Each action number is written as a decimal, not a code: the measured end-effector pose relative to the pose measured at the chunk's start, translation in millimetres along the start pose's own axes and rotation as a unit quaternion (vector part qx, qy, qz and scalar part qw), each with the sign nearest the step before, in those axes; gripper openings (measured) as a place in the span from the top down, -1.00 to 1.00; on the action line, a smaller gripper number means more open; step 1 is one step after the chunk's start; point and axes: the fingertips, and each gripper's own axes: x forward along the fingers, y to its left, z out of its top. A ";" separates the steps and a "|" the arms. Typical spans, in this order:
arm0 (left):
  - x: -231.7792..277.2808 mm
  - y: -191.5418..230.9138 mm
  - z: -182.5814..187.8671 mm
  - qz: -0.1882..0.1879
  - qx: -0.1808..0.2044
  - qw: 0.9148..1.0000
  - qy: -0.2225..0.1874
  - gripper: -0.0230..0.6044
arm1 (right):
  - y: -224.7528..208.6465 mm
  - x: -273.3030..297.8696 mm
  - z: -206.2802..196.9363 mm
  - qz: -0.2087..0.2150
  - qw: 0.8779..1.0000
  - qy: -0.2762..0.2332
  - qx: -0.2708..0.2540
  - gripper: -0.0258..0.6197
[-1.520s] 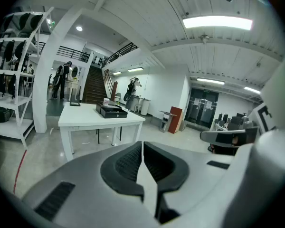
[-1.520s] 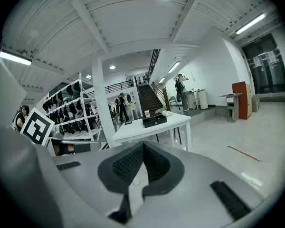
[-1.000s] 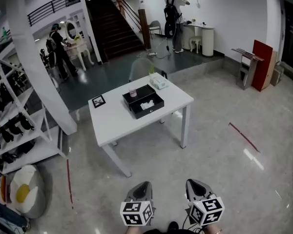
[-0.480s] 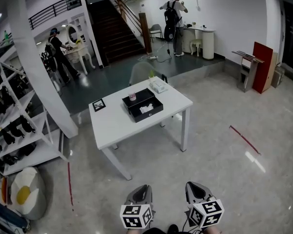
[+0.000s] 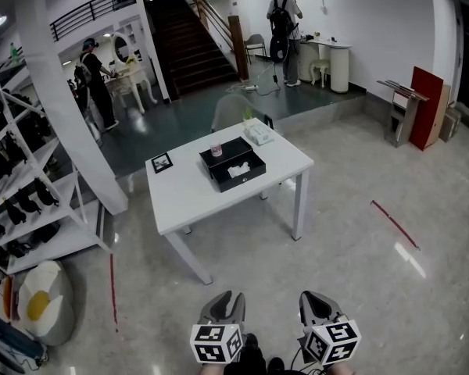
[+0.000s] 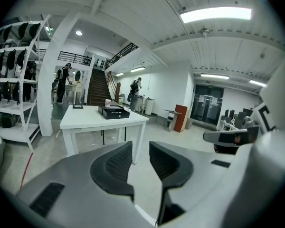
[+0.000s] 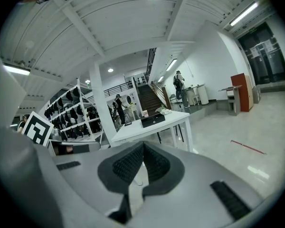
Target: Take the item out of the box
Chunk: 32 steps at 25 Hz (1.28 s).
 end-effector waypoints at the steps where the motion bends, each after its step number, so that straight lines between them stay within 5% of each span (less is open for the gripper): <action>1: 1.9 3.0 1.5 0.001 0.000 1.000 -0.001 0.63 | 0.0 2.9 -0.1 0.001 1.000 0.001 0.001 0.92; 16: 92.3 68.3 36.5 0.005 -0.005 1.000 0.005 0.28 | -16.4 108.6 21.2 -0.003 1.000 0.018 0.005 0.92; 32: 212.2 156.0 115.8 -0.011 0.009 1.000 0.002 0.18 | -38.3 239.7 71.8 -0.043 0.999 0.024 0.017 0.92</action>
